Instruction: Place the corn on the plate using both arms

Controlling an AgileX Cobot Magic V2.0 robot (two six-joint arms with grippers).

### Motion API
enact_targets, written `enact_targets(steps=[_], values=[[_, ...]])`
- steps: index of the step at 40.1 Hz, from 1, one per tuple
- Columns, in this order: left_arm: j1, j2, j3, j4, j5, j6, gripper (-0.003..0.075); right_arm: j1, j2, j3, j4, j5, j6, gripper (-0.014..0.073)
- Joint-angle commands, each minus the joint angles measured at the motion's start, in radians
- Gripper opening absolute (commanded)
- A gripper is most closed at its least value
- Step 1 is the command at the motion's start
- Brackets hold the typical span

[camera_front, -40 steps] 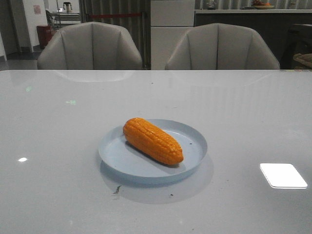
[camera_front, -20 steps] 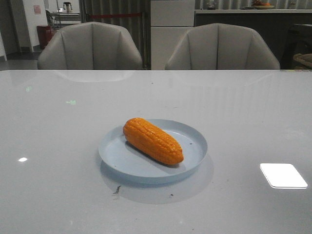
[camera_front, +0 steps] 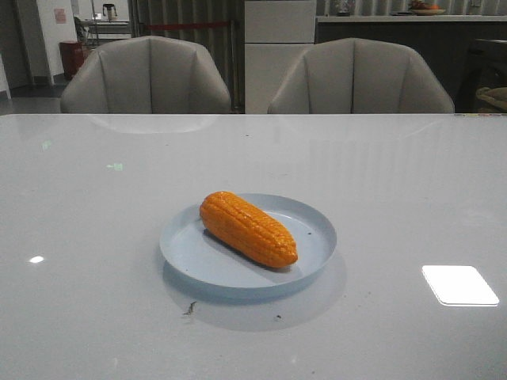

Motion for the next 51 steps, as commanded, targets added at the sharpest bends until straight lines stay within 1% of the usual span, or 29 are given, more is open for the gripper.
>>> enact_targets(steps=[1, 3, 4, 6, 8, 10, 12, 13, 14, 16, 20, 51], values=[[0.001, -0.012, 0.036, -0.009, -0.09, -0.01, 0.0094, 0.002, -0.12, 0.068, -0.005, -0.203, 0.169, 0.0024], [0.001, -0.012, 0.036, -0.009, -0.09, -0.01, 0.0094, 0.002, -0.198, 0.125, -0.043, -0.234, 0.347, 0.0024], [0.001, -0.012, 0.036, -0.009, -0.09, -0.01, 0.0094, 0.002, -0.233, 0.148, -0.082, -0.235, 0.437, 0.0024], [0.001, -0.012, 0.036, -0.009, -0.09, -0.01, 0.0094, 0.002, -0.283, 0.191, -0.145, -0.233, 0.575, 0.0024], [0.001, -0.012, 0.036, -0.009, -0.09, -0.01, 0.0094, 0.002, -0.322, 0.23, -0.196, -0.229, 0.656, 0.0024], [0.001, -0.012, 0.036, -0.009, -0.09, -0.01, 0.0094, 0.002, -0.342, 0.283, -0.216, -0.238, 0.659, 0.0024], [0.001, -0.012, 0.036, -0.009, -0.09, -0.01, 0.0094, 0.01, -0.338, 0.338, -0.203, -0.279, 0.659, 0.0024], [0.001, -0.012, 0.036, -0.009, -0.09, -0.01, 0.0094, 0.018, -0.338, 0.345, -0.189, -0.268, 0.659, 0.0024], [0.001, -0.012, 0.036, -0.009, -0.09, -0.01, 0.0094, 0.028, -0.338, 0.341, -0.176, -0.245, 0.658, 0.0024], [0.001, -0.012, 0.036, -0.009, -0.09, -0.01, 0.0094, 0.053, -0.338, 0.343, -0.153, -0.248, 0.657, 0.0024], [0.001, -0.012, 0.036, -0.009, -0.09, -0.01, 0.0094, 0.091, -0.338, 0.343, -0.154, -0.251, 0.657, 0.0024], [0.001, -0.012, 0.036, -0.009, -0.09, -0.01, 0.0094, 0.092, -0.338, 0.343, -0.154, -0.251, 0.657, 0.0024]])
